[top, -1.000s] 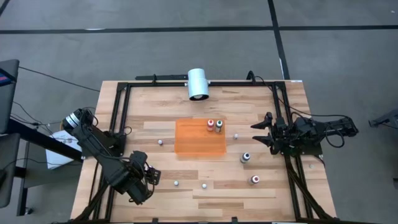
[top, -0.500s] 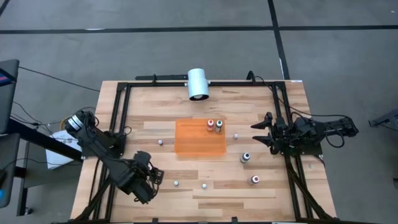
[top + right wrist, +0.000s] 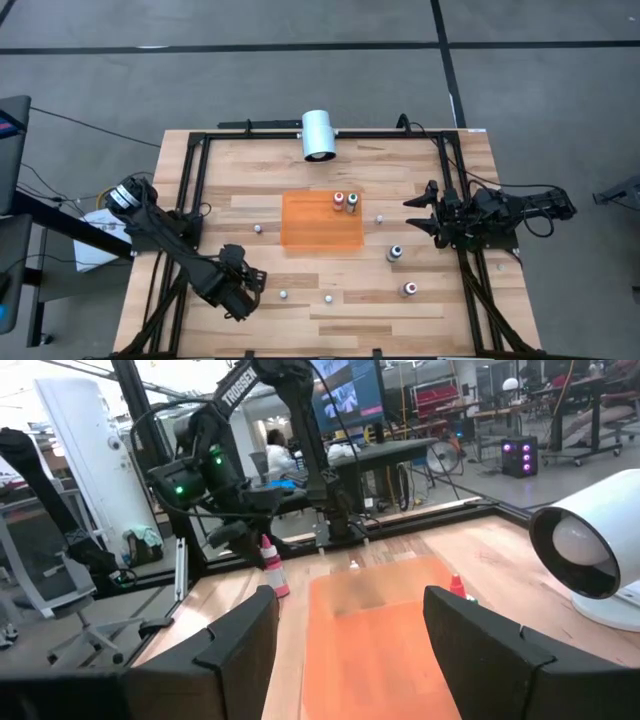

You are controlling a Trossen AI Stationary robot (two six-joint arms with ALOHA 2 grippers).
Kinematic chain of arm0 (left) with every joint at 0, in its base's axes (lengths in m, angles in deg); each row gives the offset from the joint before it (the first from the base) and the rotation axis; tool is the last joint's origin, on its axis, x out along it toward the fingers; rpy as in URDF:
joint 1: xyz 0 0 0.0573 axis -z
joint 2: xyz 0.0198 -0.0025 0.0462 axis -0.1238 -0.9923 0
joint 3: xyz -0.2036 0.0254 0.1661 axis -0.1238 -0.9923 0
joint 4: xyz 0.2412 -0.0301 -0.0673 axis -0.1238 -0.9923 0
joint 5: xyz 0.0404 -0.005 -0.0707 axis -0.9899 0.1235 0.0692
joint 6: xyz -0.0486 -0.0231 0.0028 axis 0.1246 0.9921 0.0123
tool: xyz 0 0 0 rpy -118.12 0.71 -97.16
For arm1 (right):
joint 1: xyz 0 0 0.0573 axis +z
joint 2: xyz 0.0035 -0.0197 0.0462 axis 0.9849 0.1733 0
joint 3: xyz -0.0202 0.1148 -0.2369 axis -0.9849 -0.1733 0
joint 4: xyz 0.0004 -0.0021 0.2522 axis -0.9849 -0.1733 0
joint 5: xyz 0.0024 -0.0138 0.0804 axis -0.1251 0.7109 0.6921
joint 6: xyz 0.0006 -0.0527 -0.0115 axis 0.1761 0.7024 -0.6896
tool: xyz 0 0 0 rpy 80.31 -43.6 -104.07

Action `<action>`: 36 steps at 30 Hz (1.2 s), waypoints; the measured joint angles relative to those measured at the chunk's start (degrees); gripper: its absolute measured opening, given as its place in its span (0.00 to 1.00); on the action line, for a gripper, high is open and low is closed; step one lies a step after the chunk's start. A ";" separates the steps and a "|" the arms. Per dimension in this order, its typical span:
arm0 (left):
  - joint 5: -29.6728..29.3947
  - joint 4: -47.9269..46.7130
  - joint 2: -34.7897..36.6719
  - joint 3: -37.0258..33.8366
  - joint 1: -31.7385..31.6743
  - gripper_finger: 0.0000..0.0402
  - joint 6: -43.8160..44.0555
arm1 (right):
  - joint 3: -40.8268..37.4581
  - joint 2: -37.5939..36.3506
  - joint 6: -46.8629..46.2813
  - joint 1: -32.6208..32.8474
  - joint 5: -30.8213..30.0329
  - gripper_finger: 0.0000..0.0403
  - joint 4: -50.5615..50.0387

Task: Pick & Place food coloring
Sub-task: Put the large pink food coloring bottle into the orange bin

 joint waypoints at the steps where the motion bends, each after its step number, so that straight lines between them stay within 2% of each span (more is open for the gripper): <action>1: 0.01 0.93 0.00 -0.69 -0.10 0.65 -0.04 | 0.00 0.00 0.00 0.00 0.00 0.59 0.01; 15: 0.14 3.33 0.02 -3.77 -0.92 0.63 -0.21 | 0.00 0.00 -0.52 0.00 0.02 0.59 0.00; 29: 0.14 3.28 0.09 -3.77 -0.92 0.35 -0.21 | 0.00 0.00 -0.48 0.00 0.02 0.59 -0.02; 32: 0.14 2.87 0.09 -3.30 -0.92 0.34 -0.23 | 0.00 0.00 -0.46 0.00 0.02 0.59 -0.05; 36: -1.04 -0.10 0.22 -0.27 -0.96 0.39 -0.23 | 0.00 0.00 -0.46 0.00 0.02 0.59 -0.45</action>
